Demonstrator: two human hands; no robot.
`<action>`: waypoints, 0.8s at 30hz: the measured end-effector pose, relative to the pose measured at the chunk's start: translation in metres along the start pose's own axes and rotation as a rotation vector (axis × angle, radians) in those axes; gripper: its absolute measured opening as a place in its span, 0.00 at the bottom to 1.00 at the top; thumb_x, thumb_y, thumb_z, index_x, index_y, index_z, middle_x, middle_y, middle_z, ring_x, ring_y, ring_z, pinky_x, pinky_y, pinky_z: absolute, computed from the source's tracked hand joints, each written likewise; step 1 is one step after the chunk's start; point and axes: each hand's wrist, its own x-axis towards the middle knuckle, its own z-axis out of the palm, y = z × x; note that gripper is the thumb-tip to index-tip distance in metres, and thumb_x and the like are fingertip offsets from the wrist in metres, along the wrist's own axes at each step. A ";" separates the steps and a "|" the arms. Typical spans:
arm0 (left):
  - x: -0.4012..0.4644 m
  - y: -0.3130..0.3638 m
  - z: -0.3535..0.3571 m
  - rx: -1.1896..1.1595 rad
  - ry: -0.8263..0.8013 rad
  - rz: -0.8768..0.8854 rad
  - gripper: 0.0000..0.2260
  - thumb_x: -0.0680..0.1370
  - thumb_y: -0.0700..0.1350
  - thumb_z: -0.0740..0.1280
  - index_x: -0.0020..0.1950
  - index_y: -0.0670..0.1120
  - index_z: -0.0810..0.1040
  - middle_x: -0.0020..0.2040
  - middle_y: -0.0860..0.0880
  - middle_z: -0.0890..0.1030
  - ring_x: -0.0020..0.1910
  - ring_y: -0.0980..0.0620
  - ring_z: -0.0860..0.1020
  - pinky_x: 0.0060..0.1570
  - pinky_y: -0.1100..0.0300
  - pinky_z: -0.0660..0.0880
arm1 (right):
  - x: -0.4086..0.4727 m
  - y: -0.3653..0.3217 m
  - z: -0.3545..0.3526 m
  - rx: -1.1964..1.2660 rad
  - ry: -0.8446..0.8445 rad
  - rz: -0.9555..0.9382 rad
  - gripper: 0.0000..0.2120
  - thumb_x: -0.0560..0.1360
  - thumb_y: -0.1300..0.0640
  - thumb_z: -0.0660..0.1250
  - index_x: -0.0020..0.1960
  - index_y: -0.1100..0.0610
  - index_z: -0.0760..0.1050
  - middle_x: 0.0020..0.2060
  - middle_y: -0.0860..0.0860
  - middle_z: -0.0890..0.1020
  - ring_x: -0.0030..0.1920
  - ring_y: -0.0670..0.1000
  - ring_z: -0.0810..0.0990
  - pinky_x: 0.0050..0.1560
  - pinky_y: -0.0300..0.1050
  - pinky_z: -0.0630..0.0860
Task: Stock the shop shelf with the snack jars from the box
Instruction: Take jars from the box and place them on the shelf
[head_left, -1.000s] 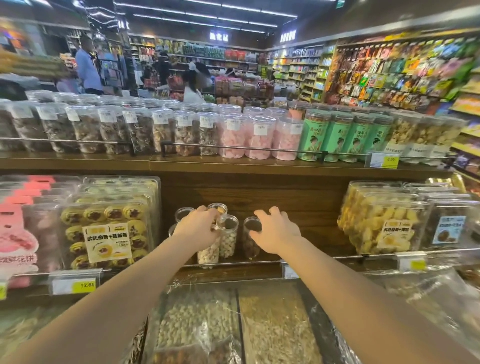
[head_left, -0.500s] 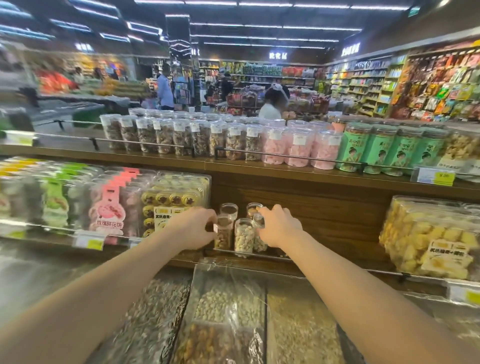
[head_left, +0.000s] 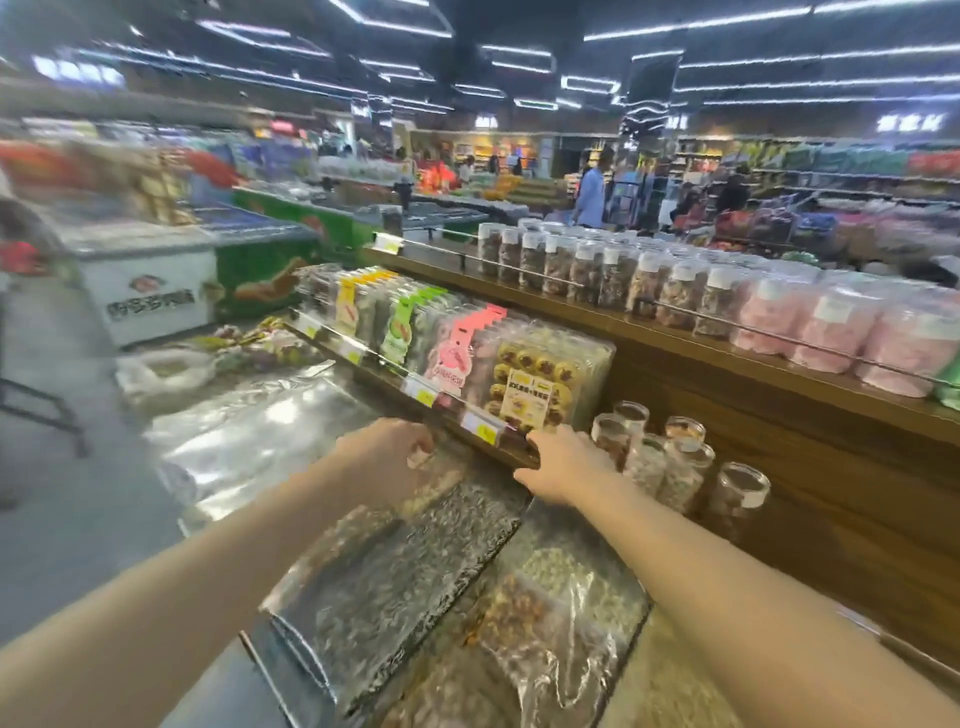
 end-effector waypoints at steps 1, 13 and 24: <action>-0.019 -0.013 0.001 0.000 0.006 -0.048 0.19 0.76 0.55 0.69 0.66 0.54 0.76 0.62 0.53 0.79 0.59 0.49 0.78 0.57 0.54 0.77 | -0.002 -0.015 0.004 -0.006 -0.016 -0.045 0.30 0.78 0.37 0.63 0.76 0.48 0.64 0.68 0.56 0.70 0.69 0.61 0.70 0.60 0.57 0.75; -0.255 -0.124 -0.001 -0.034 0.097 -0.557 0.16 0.77 0.55 0.69 0.64 0.56 0.77 0.62 0.56 0.78 0.60 0.51 0.77 0.51 0.57 0.72 | -0.088 -0.223 0.036 -0.035 -0.091 -0.521 0.28 0.78 0.40 0.65 0.74 0.51 0.68 0.69 0.57 0.70 0.71 0.60 0.69 0.64 0.56 0.73; -0.463 -0.214 -0.001 -0.082 0.130 -0.817 0.19 0.78 0.55 0.68 0.68 0.57 0.74 0.69 0.56 0.76 0.66 0.52 0.75 0.60 0.55 0.74 | -0.203 -0.404 0.068 -0.101 -0.147 -0.793 0.28 0.78 0.40 0.64 0.74 0.50 0.66 0.68 0.56 0.71 0.70 0.61 0.69 0.64 0.56 0.73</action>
